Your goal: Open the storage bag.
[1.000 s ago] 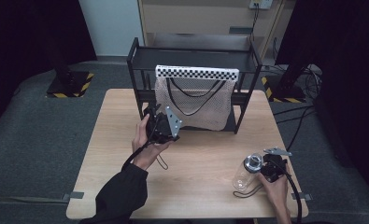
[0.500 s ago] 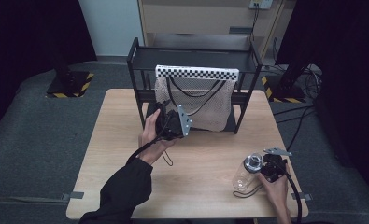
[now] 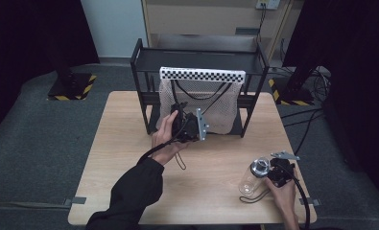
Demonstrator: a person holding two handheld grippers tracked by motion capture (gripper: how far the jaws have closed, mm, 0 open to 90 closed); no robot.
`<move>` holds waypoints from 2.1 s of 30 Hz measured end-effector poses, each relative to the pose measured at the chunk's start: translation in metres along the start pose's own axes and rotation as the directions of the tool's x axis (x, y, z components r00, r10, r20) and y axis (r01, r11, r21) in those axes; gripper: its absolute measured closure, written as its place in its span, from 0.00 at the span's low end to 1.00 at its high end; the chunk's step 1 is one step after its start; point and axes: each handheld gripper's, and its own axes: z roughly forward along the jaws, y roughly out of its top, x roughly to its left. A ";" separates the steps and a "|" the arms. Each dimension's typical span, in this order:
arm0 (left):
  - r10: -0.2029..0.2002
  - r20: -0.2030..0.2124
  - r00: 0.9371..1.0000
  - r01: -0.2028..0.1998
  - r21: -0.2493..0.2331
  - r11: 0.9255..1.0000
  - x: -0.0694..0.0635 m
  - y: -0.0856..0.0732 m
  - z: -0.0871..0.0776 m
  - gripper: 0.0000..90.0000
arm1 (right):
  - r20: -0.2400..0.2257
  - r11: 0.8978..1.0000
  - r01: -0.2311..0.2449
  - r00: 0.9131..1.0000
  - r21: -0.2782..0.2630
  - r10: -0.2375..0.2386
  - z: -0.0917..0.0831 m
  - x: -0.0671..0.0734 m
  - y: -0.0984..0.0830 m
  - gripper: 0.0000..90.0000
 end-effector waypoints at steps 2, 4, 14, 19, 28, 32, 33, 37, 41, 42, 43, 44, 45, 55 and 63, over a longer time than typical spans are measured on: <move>0.011 0.005 1.000 -0.011 0.003 1.000 -0.001 0.002 0.004 0.19 | 0.000 1.000 0.000 1.000 0.000 0.000 0.000 0.000 0.000 0.00; 0.025 0.010 1.000 -0.025 0.004 1.000 -0.002 0.003 0.007 0.21 | 0.000 1.000 0.001 1.000 0.000 -0.001 0.000 0.000 0.000 0.00; 0.003 0.054 0.999 -0.005 0.032 0.999 -0.006 0.003 0.022 0.36 | 0.000 1.000 0.000 1.000 0.000 0.000 0.000 0.000 0.000 0.00; -0.013 0.082 0.997 0.011 0.035 0.999 -0.008 0.003 0.030 0.47 | 0.000 1.000 0.001 1.000 0.000 -0.001 0.000 0.000 0.000 0.00; -0.084 0.113 0.990 0.079 0.044 0.996 -0.008 0.001 0.035 0.68 | 0.000 1.000 -0.001 1.000 0.000 0.001 0.000 0.000 0.000 0.00; -0.131 0.126 0.983 0.126 0.045 0.991 -0.007 0.002 0.033 0.77 | 0.000 1.000 0.001 1.000 0.000 -0.001 0.000 0.000 0.000 0.00; -0.143 0.128 0.981 0.138 0.041 0.990 -0.007 0.001 0.032 0.79 | 0.000 1.000 0.001 1.000 0.000 -0.001 0.000 0.000 0.000 0.00; -0.164 0.110 0.980 0.161 0.039 0.986 -0.007 0.002 0.031 0.89 | 0.000 1.000 0.001 1.000 0.000 -0.001 0.000 0.000 0.000 0.00; -0.176 0.108 0.978 0.172 0.044 0.984 -0.008 0.003 0.029 0.93 | 0.000 1.000 0.001 1.000 0.000 -0.001 0.000 0.000 0.000 0.00; -0.181 0.115 0.977 0.178 0.043 0.983 -0.007 0.003 0.027 0.95 | 0.000 1.000 -0.001 1.000 0.000 0.001 0.000 0.000 0.000 0.00; -0.188 0.116 0.975 0.185 0.036 0.982 -0.007 0.002 0.026 0.97 | 0.000 1.000 -0.001 1.000 0.000 0.001 0.000 0.000 0.000 0.00; -0.193 0.121 0.974 0.191 0.033 0.981 -0.006 0.001 0.025 0.97 | 0.000 1.000 0.001 1.000 0.000 -0.001 0.000 0.000 0.000 0.00; -0.198 0.121 0.973 0.196 0.031 0.980 -0.006 0.001 0.023 0.97 | 0.000 1.000 0.000 1.000 0.000 0.000 0.000 0.000 0.000 0.00; -0.263 0.161 0.951 0.273 -0.041 0.961 0.004 0.000 -0.006 0.97 | 0.000 1.000 0.001 1.000 0.000 -0.001 0.000 0.000 0.000 0.00; -0.281 0.198 0.939 0.301 -0.076 0.951 0.010 0.003 -0.025 0.98 | -0.006 1.000 0.003 1.000 -0.003 -0.003 -0.001 -0.001 0.000 0.02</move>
